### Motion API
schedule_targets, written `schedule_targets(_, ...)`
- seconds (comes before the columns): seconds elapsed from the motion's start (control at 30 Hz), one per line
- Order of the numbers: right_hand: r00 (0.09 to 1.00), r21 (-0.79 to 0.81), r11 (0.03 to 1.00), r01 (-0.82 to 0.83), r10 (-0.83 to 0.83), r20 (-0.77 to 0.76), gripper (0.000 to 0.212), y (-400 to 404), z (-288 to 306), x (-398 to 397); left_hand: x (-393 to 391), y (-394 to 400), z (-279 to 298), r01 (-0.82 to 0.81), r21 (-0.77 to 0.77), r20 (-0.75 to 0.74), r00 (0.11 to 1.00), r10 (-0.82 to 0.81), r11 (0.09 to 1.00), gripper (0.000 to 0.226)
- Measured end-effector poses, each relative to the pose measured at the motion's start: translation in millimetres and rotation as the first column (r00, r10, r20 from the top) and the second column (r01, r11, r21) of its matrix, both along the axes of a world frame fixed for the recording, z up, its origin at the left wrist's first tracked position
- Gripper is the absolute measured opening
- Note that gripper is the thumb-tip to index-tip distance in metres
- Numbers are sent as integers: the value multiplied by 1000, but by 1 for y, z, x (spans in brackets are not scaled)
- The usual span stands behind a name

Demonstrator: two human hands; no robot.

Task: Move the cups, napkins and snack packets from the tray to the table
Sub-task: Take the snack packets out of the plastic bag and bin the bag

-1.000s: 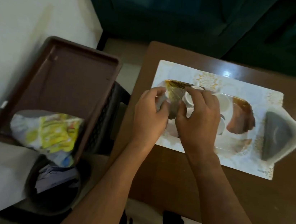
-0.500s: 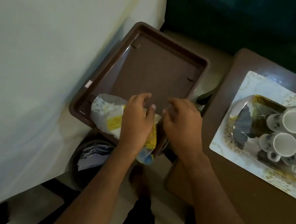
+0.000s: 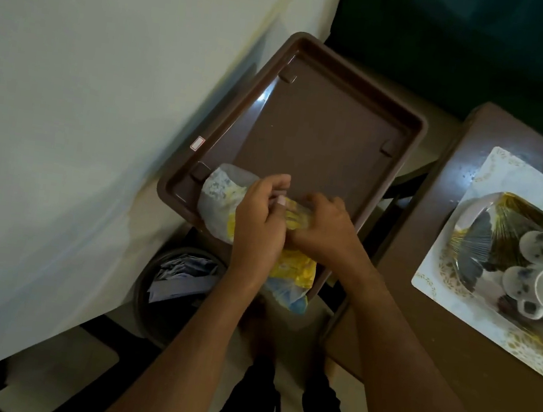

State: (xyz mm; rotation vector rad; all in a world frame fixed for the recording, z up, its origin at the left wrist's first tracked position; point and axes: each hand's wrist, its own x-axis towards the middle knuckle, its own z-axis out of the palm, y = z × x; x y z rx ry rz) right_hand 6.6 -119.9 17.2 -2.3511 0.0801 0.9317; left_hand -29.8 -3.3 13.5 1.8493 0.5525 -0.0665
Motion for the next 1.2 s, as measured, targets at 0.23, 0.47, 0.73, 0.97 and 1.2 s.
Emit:
schedule_targets(0.23, 985, 21, 986, 163, -161, -53, 71, 0, 13, 10, 1, 2, 0, -51, -109, 53, 997, 57, 993, 35)
schedule_targets(0.47, 736, 325, 692, 644, -677, -16, 80, -16, 25, 13, 13, -8, 18, -177, 105, 237, 960, 148, 979, 39)
schedule_targets(0.73, 521, 518, 332, 788, -808, -275, 76, -35, 26, 14, 31, 1, 19, -366, -495, -432, 891, 143, 788, 47)
schedule_targets(0.97, 589, 496, 396, 773, -739, -328, 84, -54, 27, 15, 43, 10, 7, -380, -400, -393, 893, 219, 834, 27)
schedule_targets(1.2, 621, 522, 421, 742, -724, -298, 37, -63, 26, 18, 52, 5, 4, -249, 31, -199, 947, 250, 968, 82)
